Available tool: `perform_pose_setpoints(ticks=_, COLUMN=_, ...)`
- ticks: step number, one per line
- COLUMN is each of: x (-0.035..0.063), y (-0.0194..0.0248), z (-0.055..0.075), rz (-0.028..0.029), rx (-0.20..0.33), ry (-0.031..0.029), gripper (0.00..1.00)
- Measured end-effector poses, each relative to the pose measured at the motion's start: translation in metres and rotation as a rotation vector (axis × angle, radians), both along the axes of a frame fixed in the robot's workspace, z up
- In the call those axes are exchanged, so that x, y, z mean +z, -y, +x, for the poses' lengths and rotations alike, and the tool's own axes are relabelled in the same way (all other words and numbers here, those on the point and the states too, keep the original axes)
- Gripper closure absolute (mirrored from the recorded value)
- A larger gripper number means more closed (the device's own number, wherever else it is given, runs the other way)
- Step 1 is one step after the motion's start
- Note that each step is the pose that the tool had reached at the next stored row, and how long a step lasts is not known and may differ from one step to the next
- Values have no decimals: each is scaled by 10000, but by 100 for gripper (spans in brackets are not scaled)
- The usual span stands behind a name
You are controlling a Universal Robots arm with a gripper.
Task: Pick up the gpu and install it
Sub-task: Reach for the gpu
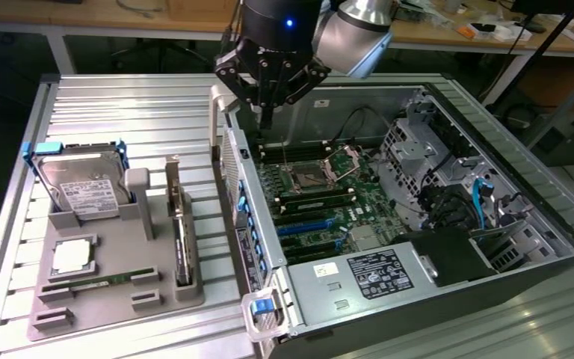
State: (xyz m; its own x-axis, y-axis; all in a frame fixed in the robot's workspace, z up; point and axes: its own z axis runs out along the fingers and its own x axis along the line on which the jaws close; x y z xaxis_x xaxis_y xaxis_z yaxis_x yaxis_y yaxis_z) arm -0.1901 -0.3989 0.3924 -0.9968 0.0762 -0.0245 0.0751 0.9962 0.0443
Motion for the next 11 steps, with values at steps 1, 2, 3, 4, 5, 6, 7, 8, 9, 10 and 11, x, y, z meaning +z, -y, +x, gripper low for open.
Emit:
perform_pose_setpoints(ticks=1, x=0, y=0, z=-11, rz=1, rx=0, ry=1, gripper=89)
perform_pose_setpoints(ticks=2, x=0, y=0, z=-20, rz=0, rx=0, ry=0, gripper=89)
perform_pose_setpoints(ticks=3, x=0, y=0, z=-29, rz=0, rx=1, ry=0, gripper=89)
perform_pose_setpoints(ticks=4, x=0, y=0, z=-40, rz=0, rx=1, ry=0, gripper=89)
perform_pose_setpoints(ticks=5, x=0, y=0, z=-50, rz=0, rx=0, ry=0, gripper=89)
perform_pose_setpoints(ticks=6, x=0, y=0, z=-60, rz=0, rx=0, ry=0, gripper=89)
perform_pose_setpoints(ticks=7, x=-1, y=0, z=-69, rz=1, rx=0, ry=1, gripper=89)
perform_pose_setpoints(ticks=8, x=-1, y=0, z=-79, rz=0, rx=1, ry=0, gripper=89)
perform_pose_setpoints(ticks=9, x=-1, y=0, z=-88, rz=0, rx=1, ry=1, gripper=89)
perform_pose_setpoints(ticks=10, x=-1, y=0, z=-98, rz=0, rx=0, ry=0, gripper=89)
perform_pose_setpoints(ticks=11, x=-1, y=-1, z=-108, rz=0, rx=1, ry=0, gripper=89)
